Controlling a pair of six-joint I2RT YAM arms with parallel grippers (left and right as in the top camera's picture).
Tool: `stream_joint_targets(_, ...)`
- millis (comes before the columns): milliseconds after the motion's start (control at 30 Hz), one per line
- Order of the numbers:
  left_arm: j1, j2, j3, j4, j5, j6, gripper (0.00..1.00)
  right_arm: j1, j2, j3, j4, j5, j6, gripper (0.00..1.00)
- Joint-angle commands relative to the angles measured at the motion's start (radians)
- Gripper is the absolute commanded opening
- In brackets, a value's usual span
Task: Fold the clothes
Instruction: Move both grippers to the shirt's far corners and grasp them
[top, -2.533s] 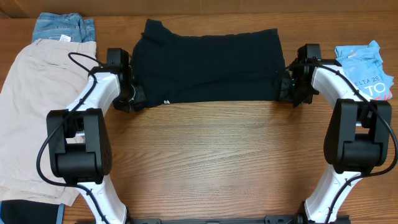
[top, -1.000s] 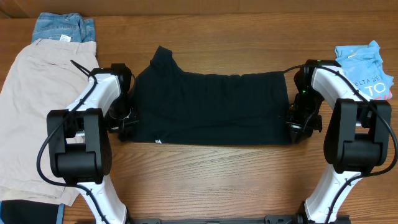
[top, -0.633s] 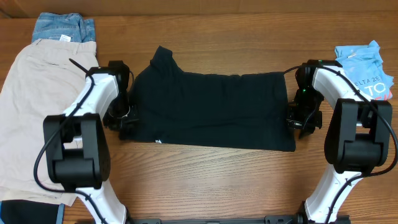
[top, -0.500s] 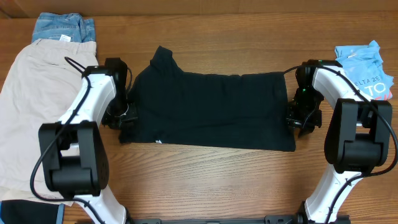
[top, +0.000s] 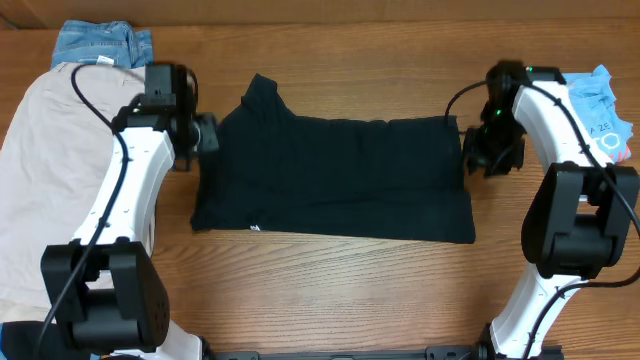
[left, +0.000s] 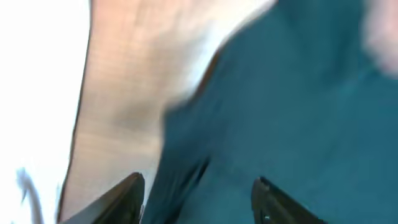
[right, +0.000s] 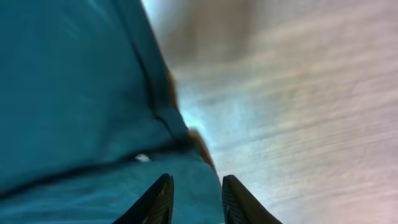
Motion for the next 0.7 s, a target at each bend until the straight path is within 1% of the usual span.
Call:
stream_joint_targets(0, 0.008, 0.017, 0.01, 0.122, 0.111, 0.082, 0.62, -0.008, 0.0, 0.091, 0.018, -0.074, -0.032, 0.33)
stream_joint_targets(33, 0.008, 0.037, 0.015, 0.16, 0.148, 0.092, 0.64, -0.008, 0.001, 0.106, 0.026, -0.101, -0.042, 0.4)
stream_joint_targets(67, 0.006, 0.066, 0.029, 0.193, 0.198, 0.104, 0.64, -0.008, 0.0, 0.112, 0.039, -0.129, -0.05, 0.47)
stream_joint_targets(100, 0.004, 0.106, 0.055, 0.217, 0.233, 0.121, 0.65, -0.008, 0.0, 0.113, 0.051, -0.159, -0.056, 0.59)
stream_joint_targets(133, 0.004, 0.13, 0.074, 0.224, 0.233, 0.121, 0.65, -0.008, 0.0, 0.113, 0.058, -0.182, -0.056, 0.66)
stream_joint_targets(167, 0.004, 0.167, 0.107, 0.224, 0.234, 0.121, 0.66, -0.008, 0.001, 0.112, 0.064, -0.21, -0.056, 0.79)
stream_joint_targets(200, 0.004, 0.198, 0.136, 0.224, 0.234, 0.121, 0.68, -0.008, 0.001, 0.112, 0.067, -0.23, -0.056, 0.89)
stream_joint_targets(267, 0.004, 0.267, 0.208, 0.222, 0.24, 0.121, 0.68, -0.008, 0.001, 0.112, 0.071, -0.255, -0.056, 0.99)
stream_joint_targets(400, 0.003, 0.396, 0.336, 0.227, 0.308, 0.132, 0.68, -0.008, 0.001, 0.112, 0.075, -0.263, -0.056, 1.0)
stream_joint_targets(467, 0.003, 0.462, 0.38, 0.226, 0.305, 0.132, 0.68, -0.008, 0.001, 0.112, 0.075, -0.263, -0.056, 1.0)
stream_joint_targets(567, 0.003, 0.54, 0.417, 0.228, 0.311, 0.131, 0.67, -0.008, 0.001, 0.112, 0.074, -0.262, -0.056, 0.98)
stream_joint_targets(667, -0.001, 0.581, 0.421, 0.237, 0.339, 0.129, 0.64, -0.008, 0.001, 0.112, 0.077, -0.262, -0.055, 0.97)
